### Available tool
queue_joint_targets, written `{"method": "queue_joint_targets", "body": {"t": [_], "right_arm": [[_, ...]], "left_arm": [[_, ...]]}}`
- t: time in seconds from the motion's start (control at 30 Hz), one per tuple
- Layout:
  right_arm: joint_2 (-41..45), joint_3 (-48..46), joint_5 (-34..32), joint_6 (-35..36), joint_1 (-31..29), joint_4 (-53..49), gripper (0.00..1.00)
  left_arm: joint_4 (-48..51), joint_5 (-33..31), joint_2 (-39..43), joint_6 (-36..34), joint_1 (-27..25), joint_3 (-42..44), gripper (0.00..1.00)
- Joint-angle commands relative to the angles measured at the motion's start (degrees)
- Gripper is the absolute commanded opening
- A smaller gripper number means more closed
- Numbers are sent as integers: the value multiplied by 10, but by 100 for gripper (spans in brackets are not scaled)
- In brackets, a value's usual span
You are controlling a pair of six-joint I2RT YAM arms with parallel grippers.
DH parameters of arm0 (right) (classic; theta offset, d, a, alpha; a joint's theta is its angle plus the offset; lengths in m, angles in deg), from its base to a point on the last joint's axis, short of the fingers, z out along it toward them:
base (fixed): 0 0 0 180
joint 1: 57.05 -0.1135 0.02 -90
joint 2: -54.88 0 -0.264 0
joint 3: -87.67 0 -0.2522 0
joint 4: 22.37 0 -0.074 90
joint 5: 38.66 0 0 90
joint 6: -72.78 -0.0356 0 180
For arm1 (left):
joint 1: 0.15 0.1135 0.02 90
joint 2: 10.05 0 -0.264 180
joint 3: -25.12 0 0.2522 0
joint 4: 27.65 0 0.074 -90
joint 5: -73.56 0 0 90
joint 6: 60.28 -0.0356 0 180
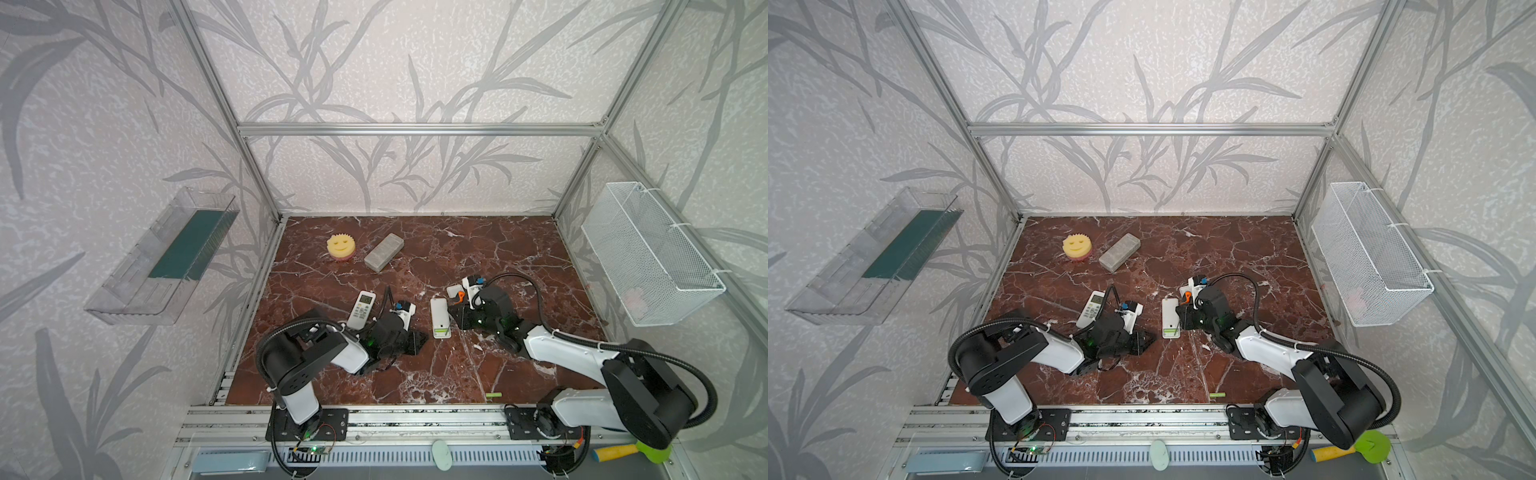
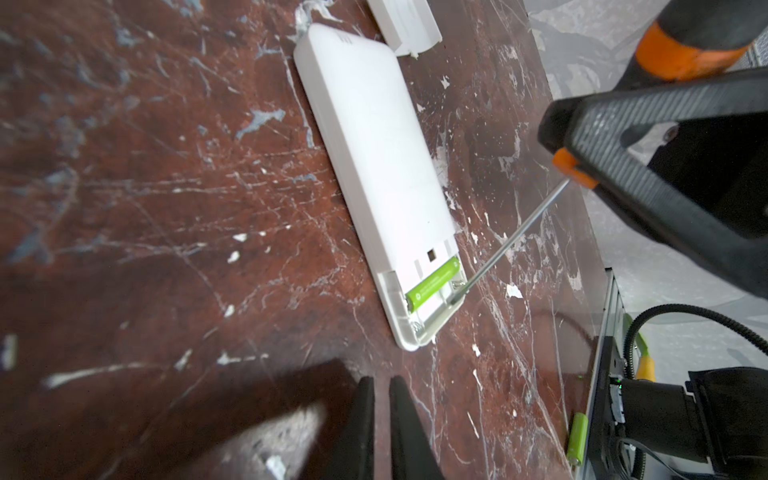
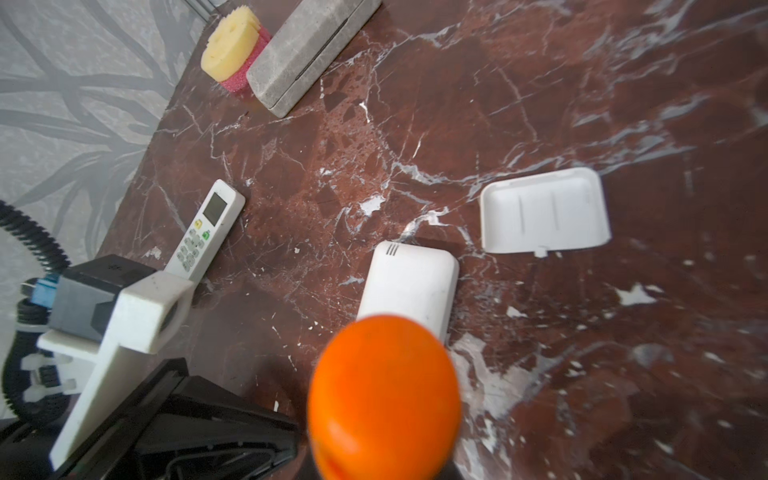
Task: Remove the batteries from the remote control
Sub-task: 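Draw the screwdriver back from the remote with the right gripper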
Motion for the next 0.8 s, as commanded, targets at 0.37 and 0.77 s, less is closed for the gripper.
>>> {"method": "queue_joint_targets", "body": {"t": [0.37, 0.77], "right_arm": [[13, 51, -188, 21, 2, -98, 0], [-153, 131, -138, 37, -1, 27, 0]], "left_arm": [[242, 14, 58, -109, 68, -111, 18], [189, 39, 14, -82, 69, -103, 18]]}}
